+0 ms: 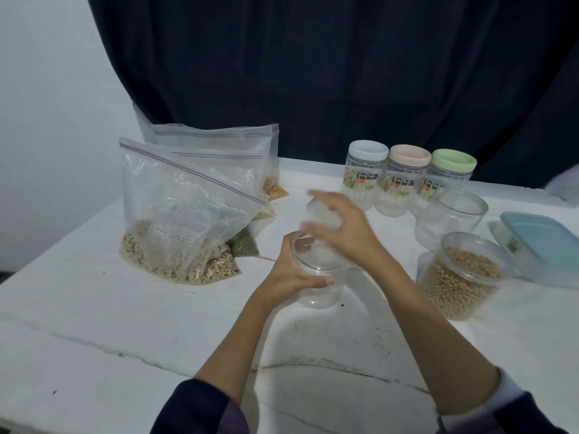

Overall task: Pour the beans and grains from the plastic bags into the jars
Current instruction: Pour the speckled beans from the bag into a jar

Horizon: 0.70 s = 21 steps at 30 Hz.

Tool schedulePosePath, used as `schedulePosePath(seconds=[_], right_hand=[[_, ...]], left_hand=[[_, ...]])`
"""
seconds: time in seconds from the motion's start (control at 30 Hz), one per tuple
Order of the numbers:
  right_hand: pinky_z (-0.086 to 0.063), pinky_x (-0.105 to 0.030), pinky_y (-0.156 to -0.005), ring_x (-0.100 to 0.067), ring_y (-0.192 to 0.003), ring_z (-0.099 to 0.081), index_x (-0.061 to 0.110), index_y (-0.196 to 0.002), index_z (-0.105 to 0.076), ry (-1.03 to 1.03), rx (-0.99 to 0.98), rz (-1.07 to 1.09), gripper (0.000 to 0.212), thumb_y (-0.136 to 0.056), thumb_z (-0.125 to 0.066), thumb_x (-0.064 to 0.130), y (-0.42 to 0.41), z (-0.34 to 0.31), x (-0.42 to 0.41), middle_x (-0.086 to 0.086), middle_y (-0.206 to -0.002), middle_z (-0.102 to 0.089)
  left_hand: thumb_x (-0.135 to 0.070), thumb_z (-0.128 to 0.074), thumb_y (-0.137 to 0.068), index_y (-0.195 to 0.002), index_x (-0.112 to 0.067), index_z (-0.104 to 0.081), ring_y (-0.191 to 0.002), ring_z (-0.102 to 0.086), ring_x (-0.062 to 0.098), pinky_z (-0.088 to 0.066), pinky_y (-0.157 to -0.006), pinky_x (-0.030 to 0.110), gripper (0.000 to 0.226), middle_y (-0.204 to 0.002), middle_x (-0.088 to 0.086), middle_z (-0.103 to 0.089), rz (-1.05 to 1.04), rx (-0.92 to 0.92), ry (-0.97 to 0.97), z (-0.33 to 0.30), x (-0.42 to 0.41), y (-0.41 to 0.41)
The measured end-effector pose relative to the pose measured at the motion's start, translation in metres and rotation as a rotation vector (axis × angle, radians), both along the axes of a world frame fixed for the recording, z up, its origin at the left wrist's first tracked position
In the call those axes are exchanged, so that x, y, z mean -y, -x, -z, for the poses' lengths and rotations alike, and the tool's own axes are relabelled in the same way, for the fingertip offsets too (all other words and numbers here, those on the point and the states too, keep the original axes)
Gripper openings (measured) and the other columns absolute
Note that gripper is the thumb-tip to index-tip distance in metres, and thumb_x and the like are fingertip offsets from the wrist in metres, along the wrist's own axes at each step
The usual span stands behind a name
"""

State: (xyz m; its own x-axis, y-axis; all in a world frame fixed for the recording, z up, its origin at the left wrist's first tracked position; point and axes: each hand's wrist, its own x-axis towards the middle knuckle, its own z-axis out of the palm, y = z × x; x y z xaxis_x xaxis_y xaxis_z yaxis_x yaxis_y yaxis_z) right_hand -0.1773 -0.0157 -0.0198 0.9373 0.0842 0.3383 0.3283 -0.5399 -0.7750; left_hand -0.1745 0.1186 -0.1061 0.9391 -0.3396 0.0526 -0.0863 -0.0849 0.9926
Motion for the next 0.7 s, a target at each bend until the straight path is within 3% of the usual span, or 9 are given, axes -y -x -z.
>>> schedulePosePath(seconds=[0.07,0.13,0.2,0.3,0.33,0.4,0.47,0.57,0.7], right_hand=[[-0.044,-0.04,-0.092,-0.016,-0.11,-0.055,0.031,-0.125,-0.056,-0.634,-0.111,0.09,0.053,-0.076,-0.071,0.043,0.002,-0.007,0.02,0.005,-0.127,-0.055],[-0.039,-0.049,-0.09,-0.028,-0.112,-0.052,0.026,-0.132,-0.05,-1.098,-0.311,0.084,0.078,-0.065,-0.063,0.063,0.001,0.0,0.045,-0.004,-0.128,-0.052],[-0.034,-0.06,-0.096,-0.039,-0.114,-0.049,0.016,-0.129,-0.047,-1.298,-0.446,0.049,0.08,-0.064,-0.061,0.062,0.002,0.016,0.066,-0.013,-0.123,-0.051],[-0.051,-0.054,-0.081,-0.037,-0.092,-0.059,0.012,-0.093,-0.053,-1.349,-0.505,0.124,0.024,-0.076,-0.068,0.021,0.005,0.047,0.072,-0.014,-0.097,-0.057],[-0.055,-0.047,-0.07,-0.034,-0.082,-0.062,0.01,-0.088,-0.052,-1.333,-0.501,0.203,0.008,-0.084,-0.059,0.008,0.004,0.056,0.072,-0.014,-0.094,-0.058],[-0.057,-0.036,-0.059,-0.026,-0.072,-0.066,0.007,-0.089,-0.052,-1.207,-0.463,0.35,0.016,-0.088,-0.052,-0.009,0.004,0.072,0.069,-0.017,-0.094,-0.057],[-0.058,-0.032,-0.067,-0.027,-0.084,-0.066,0.005,-0.099,-0.051,-1.012,-0.392,0.439,0.028,-0.082,-0.058,-0.016,0.005,0.088,0.064,-0.018,-0.103,-0.053],[-0.049,-0.041,-0.095,-0.035,-0.113,-0.054,0.008,-0.114,-0.052,-0.516,-0.294,0.602,0.039,-0.081,-0.064,-0.008,0.007,0.108,0.061,-0.013,-0.111,-0.051],[-0.033,-0.042,-0.102,-0.035,-0.127,-0.033,0.003,-0.136,-0.043,0.135,-0.278,0.697,0.059,-0.086,-0.069,0.02,0.014,0.114,0.064,-0.018,-0.135,-0.041]], left_hand=[[-0.034,-0.088,-0.042,-0.135,-0.021,-0.028,-0.127,-0.043,0.007,-0.04,-0.102,0.022,0.111,-0.135,-0.002,-0.045,-0.01,0.008,-0.024,0.002,0.0,0.0],[-0.036,-0.088,-0.041,-0.135,-0.022,-0.028,-0.128,-0.043,0.008,-0.039,-0.105,0.026,0.112,-0.135,-0.002,-0.045,-0.012,0.012,-0.031,0.003,0.0,0.0],[-0.039,-0.087,-0.04,-0.135,-0.021,-0.028,-0.127,-0.043,0.008,-0.039,-0.105,0.025,0.113,-0.135,-0.002,-0.045,-0.023,0.014,-0.036,0.005,0.0,-0.001],[-0.036,-0.088,-0.041,-0.136,-0.023,-0.028,-0.125,-0.044,0.007,-0.041,-0.099,0.018,0.113,-0.134,-0.001,-0.046,-0.035,0.03,-0.03,0.006,0.0,0.0],[-0.03,-0.09,-0.045,-0.136,-0.024,-0.027,-0.125,-0.044,0.007,-0.041,-0.096,0.014,0.111,-0.134,0.0,-0.046,-0.04,0.035,-0.029,0.007,0.0,0.001],[-0.012,-0.09,-0.053,-0.136,-0.025,-0.024,-0.124,-0.044,0.007,-0.041,-0.089,0.006,0.106,-0.135,0.002,-0.045,-0.054,0.045,-0.004,0.009,0.001,0.002],[-0.012,-0.089,-0.053,-0.134,-0.026,-0.024,-0.123,-0.044,0.004,-0.04,-0.087,0.003,0.105,-0.134,0.001,-0.045,-0.078,0.053,0.016,0.011,0.0,0.004],[-0.021,-0.087,-0.05,-0.13,-0.029,-0.026,-0.121,-0.044,-0.001,-0.039,-0.09,0.006,0.101,-0.134,-0.003,-0.045,-0.11,0.055,0.014,0.011,0.001,0.01],[-0.02,-0.09,-0.055,-0.133,-0.031,-0.025,-0.129,-0.038,0.009,-0.034,-0.101,0.017,0.102,-0.138,-0.004,-0.037,-0.163,0.069,-0.003,0.01,0.003,0.015]])
